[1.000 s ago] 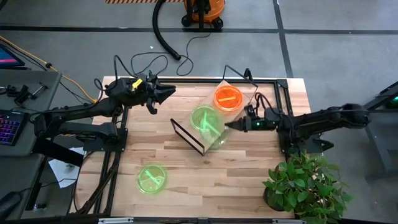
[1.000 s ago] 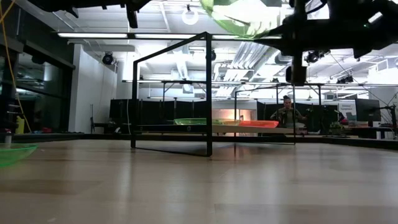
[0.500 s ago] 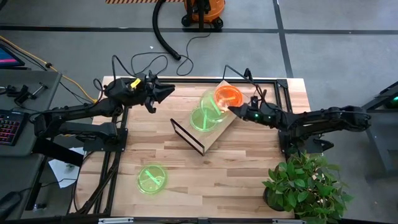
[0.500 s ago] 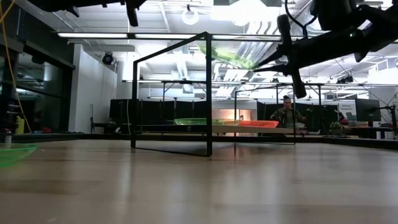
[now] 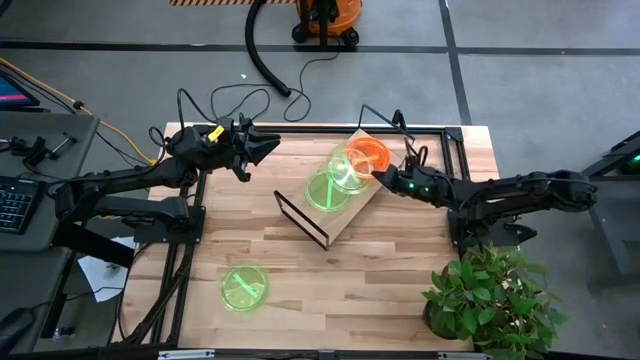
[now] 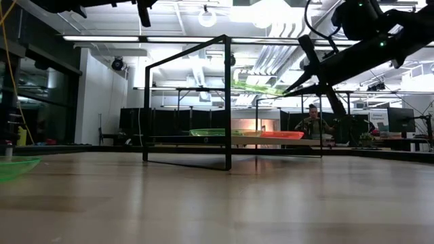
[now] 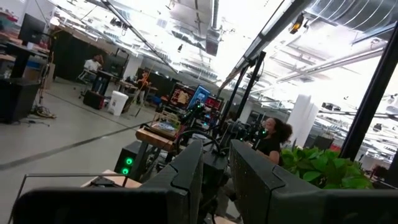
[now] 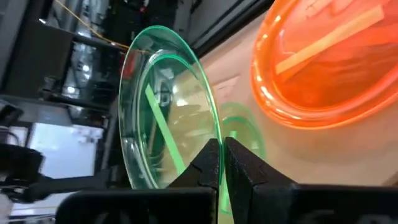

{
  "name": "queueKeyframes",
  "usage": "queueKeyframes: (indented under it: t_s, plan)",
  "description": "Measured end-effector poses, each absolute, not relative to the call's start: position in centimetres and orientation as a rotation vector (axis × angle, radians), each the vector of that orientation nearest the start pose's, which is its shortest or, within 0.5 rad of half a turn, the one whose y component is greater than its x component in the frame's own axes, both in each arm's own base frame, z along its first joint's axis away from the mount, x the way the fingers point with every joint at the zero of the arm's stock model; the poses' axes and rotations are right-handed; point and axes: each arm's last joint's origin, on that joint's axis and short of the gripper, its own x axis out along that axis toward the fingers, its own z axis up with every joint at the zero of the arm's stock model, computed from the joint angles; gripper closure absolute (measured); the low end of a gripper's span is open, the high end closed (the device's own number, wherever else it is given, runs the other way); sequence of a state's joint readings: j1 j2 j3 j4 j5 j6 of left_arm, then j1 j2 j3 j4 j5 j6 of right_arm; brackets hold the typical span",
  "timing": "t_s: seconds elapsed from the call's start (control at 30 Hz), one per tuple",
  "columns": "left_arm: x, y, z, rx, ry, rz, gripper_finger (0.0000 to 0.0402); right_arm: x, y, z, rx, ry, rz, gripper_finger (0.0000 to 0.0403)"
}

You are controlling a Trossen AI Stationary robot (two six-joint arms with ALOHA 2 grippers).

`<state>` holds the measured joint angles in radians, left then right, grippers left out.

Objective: Place and stack plates onto a shelf
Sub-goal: Stack the right green plate on top of the green plate on the shelf

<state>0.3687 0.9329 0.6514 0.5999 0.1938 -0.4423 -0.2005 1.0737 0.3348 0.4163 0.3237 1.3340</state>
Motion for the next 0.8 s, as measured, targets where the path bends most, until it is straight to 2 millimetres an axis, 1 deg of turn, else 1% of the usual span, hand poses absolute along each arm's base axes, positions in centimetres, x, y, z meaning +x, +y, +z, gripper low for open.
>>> queueKeyframes:
  t_s: [0.07,0.23,0.33,0.4,0.5,0.6,0.7,0.8]
  plan:
    - [19.4,6.9,33.5,-0.349,-0.338,0.103,0.033,20.2,-5.1,18.9,1.248,-0.041,-0.672,0.0403]
    - [19.4,6.9,33.5,-0.35,-0.339,0.103,0.033,21.1,-5.3,21.1,1.14,0.093,-0.764,0.0403]
    - [19.4,6.9,33.5,-0.351,-0.338,0.102,0.033,21.2,-5.4,22.5,1.064,0.161,-0.836,0.0403]
    - [19.4,6.9,33.5,-0.35,-0.338,0.102,0.033,21.2,-5.5,23.1,1.024,0.186,-0.88,0.0403]
    - [19.4,6.9,33.5,-0.35,-0.338,0.1,0.033,21.0,-5.6,23.2,0.998,0.187,-0.936,0.0403]
    - [19.4,6.9,33.5,-0.35,-0.338,0.1,0.033,21.0,-5.7,23.1,1.019,0.173,-0.952,0.0403]
    - [19.4,6.9,33.5,-0.349,-0.339,0.099,0.033,21.2,-5.6,22.7,1.022,0.203,-0.947,0.0403]
    - [19.4,6.9,33.6,-0.347,-0.345,0.098,0.033,21.9,-5.1,21.8,1.039,0.234,-0.949,0.0403]
